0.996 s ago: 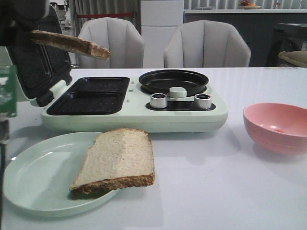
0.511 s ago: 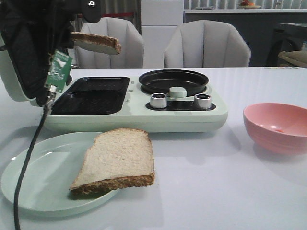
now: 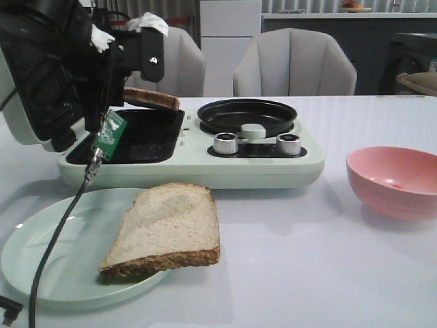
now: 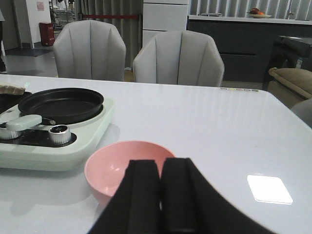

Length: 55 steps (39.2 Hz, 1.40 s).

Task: Make breakfast with bread and shrimp
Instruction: 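Lift the bread slice and lay it on the sandwich maker plate, then withdraw the left gripper from the sandwich maker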

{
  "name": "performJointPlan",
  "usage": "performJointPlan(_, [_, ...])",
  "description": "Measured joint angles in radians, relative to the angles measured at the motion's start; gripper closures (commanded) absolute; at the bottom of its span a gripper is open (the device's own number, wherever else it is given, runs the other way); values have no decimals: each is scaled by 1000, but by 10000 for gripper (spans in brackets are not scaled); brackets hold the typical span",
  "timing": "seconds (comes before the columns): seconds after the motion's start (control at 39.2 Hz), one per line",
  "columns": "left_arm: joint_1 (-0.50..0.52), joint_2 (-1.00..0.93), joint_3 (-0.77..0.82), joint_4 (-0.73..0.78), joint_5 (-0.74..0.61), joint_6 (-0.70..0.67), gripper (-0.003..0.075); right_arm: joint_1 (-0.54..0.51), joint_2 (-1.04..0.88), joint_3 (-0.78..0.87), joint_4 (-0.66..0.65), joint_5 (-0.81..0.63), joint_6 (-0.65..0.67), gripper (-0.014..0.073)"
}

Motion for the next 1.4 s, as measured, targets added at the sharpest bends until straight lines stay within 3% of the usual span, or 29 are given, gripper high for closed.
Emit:
performJointPlan(0.15, [1,31,-3,2,-12,-21,451,0,0,0,0,0,0,440])
performJointPlan(0.33, [8,58,-3,6,-24,-34,224,0,0,0,0,0,0,440])
performJointPlan(0.38, [8,60,-3,8,-24,-47,192,0,0,0,0,0,0,440])
performJointPlan(0.69, [8,38,-3,-53,20,-99,188,0,0,0,0,0,0,440])
performJointPlan(1.12, [-50,-183,-1,-399,165,-102,188,0,0,0,0,0,0,440])
performJointPlan(1.4, [-72,-440,-1,-735,175,-42,188,0,0,0,0,0,0,440])
